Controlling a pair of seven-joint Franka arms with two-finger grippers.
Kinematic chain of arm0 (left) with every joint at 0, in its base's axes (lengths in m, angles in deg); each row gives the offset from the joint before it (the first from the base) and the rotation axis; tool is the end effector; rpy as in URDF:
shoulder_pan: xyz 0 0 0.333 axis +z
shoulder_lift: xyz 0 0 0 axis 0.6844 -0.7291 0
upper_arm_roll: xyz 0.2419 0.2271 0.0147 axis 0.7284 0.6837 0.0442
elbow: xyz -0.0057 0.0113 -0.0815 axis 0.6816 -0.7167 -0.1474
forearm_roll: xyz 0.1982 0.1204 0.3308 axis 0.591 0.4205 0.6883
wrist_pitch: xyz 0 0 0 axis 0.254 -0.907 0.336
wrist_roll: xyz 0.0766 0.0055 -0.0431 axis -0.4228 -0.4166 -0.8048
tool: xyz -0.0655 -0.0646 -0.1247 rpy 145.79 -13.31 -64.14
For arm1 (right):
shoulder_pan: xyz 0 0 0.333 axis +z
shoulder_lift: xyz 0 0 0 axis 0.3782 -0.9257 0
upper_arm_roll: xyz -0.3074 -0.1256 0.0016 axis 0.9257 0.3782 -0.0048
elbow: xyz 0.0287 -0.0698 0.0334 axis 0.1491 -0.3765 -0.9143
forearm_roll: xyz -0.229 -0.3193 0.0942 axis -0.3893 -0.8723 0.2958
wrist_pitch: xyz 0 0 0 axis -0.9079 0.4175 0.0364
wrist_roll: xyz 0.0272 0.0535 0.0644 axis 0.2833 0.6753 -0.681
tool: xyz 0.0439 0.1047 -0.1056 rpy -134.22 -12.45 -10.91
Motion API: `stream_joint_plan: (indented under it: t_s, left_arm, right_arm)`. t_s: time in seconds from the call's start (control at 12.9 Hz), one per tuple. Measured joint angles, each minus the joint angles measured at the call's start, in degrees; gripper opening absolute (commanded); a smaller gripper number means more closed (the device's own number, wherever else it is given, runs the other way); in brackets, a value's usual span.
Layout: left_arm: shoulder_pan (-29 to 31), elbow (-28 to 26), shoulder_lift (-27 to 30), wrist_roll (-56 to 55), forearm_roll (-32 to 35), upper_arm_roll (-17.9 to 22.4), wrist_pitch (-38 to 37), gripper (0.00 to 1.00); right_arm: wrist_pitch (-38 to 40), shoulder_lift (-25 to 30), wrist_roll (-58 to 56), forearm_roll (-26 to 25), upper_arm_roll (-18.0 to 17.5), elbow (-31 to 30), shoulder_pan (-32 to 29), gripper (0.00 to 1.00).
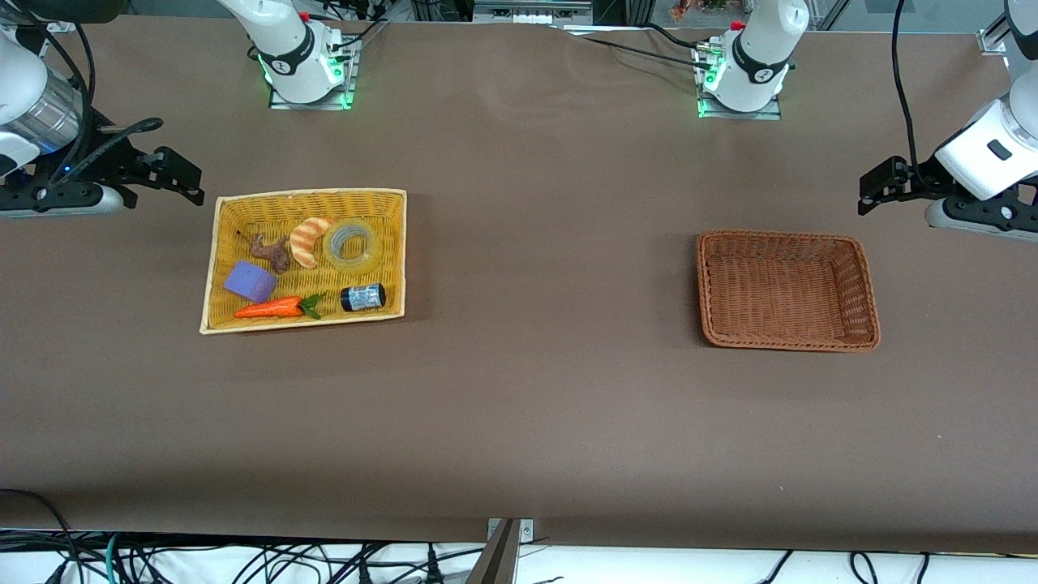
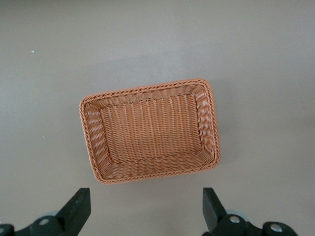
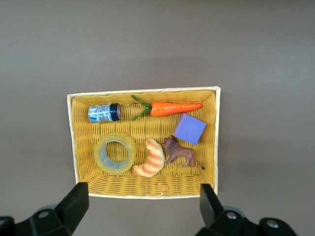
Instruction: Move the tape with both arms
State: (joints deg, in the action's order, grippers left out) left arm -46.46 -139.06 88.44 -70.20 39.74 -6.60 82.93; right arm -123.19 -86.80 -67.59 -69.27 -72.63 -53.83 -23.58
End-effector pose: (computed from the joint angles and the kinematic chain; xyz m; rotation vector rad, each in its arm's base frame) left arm 0.5620 -0.0124 0.5455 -3.1254 0.2618 0.0518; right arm 0.5544 0.0555 0.5469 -3.1168 -0.0679 -0.0055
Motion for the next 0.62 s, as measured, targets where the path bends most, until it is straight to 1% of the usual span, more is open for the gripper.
stream_joint_plan:
  t_s: [0.62]
  left_arm:
    - [0.0,0.0,0.0,0.0,0.0,0.01,-0.07,1.0]
  right_arm:
    - [0.79,-0.01,0.0,0.0,-0.02,0.04,0.0,1.0]
